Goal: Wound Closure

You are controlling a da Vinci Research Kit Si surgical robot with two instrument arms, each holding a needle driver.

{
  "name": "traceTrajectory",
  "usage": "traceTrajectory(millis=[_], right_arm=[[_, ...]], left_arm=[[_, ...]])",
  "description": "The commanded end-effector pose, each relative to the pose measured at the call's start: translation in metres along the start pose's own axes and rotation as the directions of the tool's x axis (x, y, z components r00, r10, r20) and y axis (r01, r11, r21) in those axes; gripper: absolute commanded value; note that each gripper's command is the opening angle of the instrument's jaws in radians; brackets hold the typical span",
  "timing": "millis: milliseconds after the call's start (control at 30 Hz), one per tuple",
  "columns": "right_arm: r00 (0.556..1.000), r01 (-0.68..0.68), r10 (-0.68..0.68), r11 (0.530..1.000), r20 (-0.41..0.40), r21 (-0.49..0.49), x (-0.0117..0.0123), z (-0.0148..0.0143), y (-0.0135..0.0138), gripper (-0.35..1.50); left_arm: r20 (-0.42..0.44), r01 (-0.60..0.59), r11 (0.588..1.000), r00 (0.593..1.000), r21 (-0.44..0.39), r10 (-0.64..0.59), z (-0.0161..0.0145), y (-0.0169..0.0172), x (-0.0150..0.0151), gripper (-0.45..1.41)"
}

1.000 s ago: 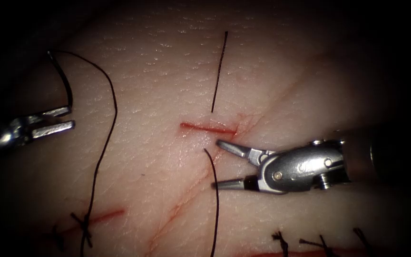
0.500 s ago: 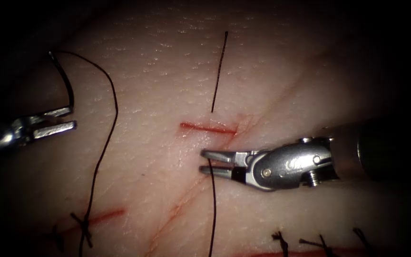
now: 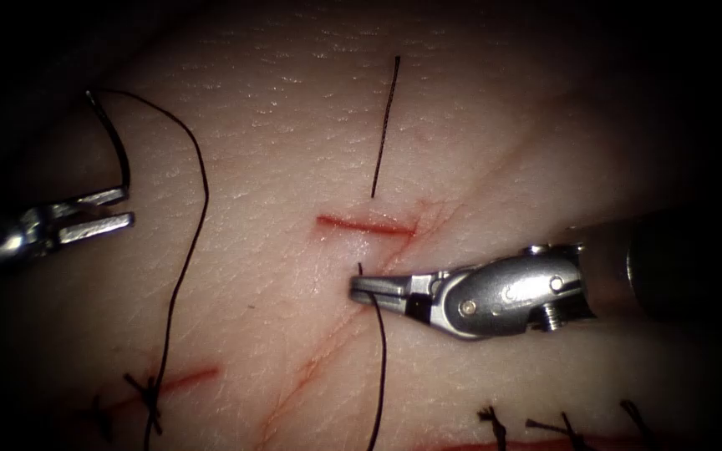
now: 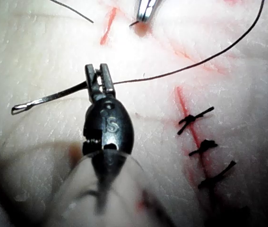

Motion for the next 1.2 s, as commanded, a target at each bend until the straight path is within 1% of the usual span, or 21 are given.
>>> traceTrajectory(millis=[33,233,600,767,800,833,867,900,933,967,1067,1100,1167,1200], right_arm=[[1.0,-0.002,0.002,1.0,-0.004,0.009,0.0001,0.0006,-0.0014,-0.35],[1.0,0.002,-0.002,0.999,0.003,0.038,0.0011,0.0006,-0.003,-0.35],[1.0,0.001,-0.001,0.996,-0.003,0.088,0.0024,0.0001,-0.0043,-0.35],[1.0,-0.001,0.001,0.996,-0.002,0.091,0.0026,0.0,-0.0042,-0.35],[1.0,-0.001,0.001,0.996,-0.001,0.09,0.0025,0.0,-0.0041,-0.23],[1.0,-0.002,0.003,0.996,-0.002,0.091,0.0024,0.0,-0.0038,0.37],[1.0,-0.009,0.009,0.996,0.002,0.087,0.0024,-0.0001,-0.0036,0.73],[1.0,-0.01,0.01,0.997,0.007,0.08,0.0023,-0.0003,-0.0033,0.99],[1.0,-0.019,0.017,0.997,0.017,0.077,0.0023,-0.0006,-0.0029,1.18],[1.0,-0.021,0.019,0.997,0.024,0.078,0.0023,-0.001,-0.0026,1.23],[0.998,-0.031,0.027,0.997,0.062,0.071,0.0023,-0.0028,-0.0012,1.28],[0.996,-0.034,0.028,0.997,0.082,0.066,0.0023,-0.0035,-0.0008,1.3],[0.988,-0.021,0.013,0.999,0.151,0.047,0.0024,-0.0052,0.0004,1.35],[0.986,-0.019,0.011,0.999,0.167,0.044,0.0025,-0.0059,0.001,1.35]], left_arm=[[0.0,0.0,1.0,1.0,-0.002,0.0,0.0007,0.0004,-0.0005,-0.45],[0.0,0.001,1.0,1.0,-0.001,-0.001,0.0007,0.0004,-0.0004,-0.45],[0.003,0.001,1.0,1.0,-0.005,-0.001,0.0008,0.0008,-0.0002,-0.45],[0.002,0.002,1.0,1.0,-0.01,-0.002,0.0013,0.001,0.0001,-0.45],[0.0,0.002,1.0,1.0,-0.012,-0.002,0.0015,0.0011,0.0001,-0.45],[-0.001,0.003,1.0,1.0,-0.012,-0.003,0.0016,0.0011,0.0002,-0.45],[-0.001,0.003,1.0,1.0,-0.012,-0.003,0.0017,0.0012,0.0002,-0.45],[-0.001,0.003,1.0,1.0,-0.016,-0.003,0.0018,0.0012,0.0003,-0.45],[-0.002,0.003,1.0,1.0,-0.016,-0.003,0.002,0.0013,0.0004,-0.45],[-0.004,0.003,1.0,1.0,-0.018,-0.003,0.0021,0.0013,0.0004,-0.45],[-0.004,0.004,1.0,1.0,-0.021,-0.004,0.0026,0.0015,0.0006,-0.45],[-0.006,0.004,1.0,1.0,-0.023,-0.004,0.0028,0.0016,0.0007,-0.45],[-0.005,0.004,1.0,1.0,-0.029,-0.005,0.0033,0.0017,0.0009,-0.45],[-0.007,0.004,1.0,1.0,-0.03,-0.005,0.0036,0.0018,0.001,-0.45]])
